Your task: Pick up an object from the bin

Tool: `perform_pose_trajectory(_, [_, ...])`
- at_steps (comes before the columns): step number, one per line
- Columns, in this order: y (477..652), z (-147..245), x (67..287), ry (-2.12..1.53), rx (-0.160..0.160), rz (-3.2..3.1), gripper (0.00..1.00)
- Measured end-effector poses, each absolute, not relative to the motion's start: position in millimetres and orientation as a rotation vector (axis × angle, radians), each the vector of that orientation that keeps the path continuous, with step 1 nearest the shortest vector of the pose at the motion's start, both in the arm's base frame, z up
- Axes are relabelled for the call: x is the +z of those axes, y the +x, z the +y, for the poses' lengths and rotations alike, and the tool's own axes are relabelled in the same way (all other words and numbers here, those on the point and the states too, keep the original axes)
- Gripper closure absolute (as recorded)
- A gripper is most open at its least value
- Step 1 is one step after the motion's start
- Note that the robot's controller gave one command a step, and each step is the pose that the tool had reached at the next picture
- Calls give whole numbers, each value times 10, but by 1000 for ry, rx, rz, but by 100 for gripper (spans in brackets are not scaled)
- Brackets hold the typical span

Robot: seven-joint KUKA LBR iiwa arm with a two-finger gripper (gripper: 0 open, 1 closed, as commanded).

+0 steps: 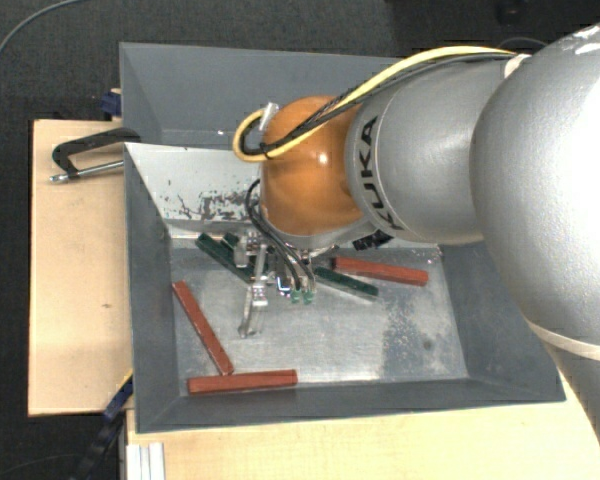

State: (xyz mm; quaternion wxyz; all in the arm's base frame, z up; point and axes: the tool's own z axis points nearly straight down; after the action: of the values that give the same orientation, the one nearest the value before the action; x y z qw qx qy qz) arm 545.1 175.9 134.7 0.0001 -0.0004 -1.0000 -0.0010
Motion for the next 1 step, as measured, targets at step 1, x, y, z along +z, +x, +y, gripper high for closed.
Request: perform_pose_trajectory(1, [6026,1655,681,-138,-4,-3144,0])
